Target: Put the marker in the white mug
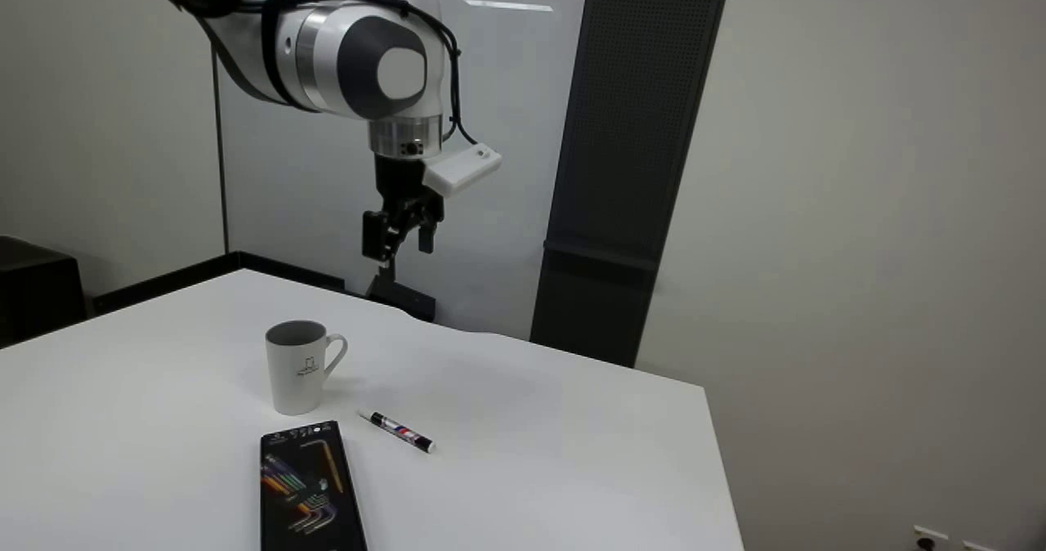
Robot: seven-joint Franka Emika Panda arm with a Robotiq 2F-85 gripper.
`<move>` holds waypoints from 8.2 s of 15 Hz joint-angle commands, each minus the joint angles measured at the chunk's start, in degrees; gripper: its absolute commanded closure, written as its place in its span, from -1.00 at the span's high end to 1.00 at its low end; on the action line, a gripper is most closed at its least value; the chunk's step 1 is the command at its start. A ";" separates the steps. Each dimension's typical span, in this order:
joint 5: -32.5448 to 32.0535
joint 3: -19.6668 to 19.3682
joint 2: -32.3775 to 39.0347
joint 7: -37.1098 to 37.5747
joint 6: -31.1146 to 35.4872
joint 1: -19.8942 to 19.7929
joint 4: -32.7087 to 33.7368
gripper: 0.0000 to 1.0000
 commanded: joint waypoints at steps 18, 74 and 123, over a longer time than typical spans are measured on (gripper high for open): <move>-4.36 1.67 14.36 0.68 6.28 -1.50 1.29 1.00; -10.80 1.84 30.09 11.04 14.60 1.67 9.85 0.24; 41.19 13.73 20.40 -27.68 -37.14 -14.30 27.27 -0.85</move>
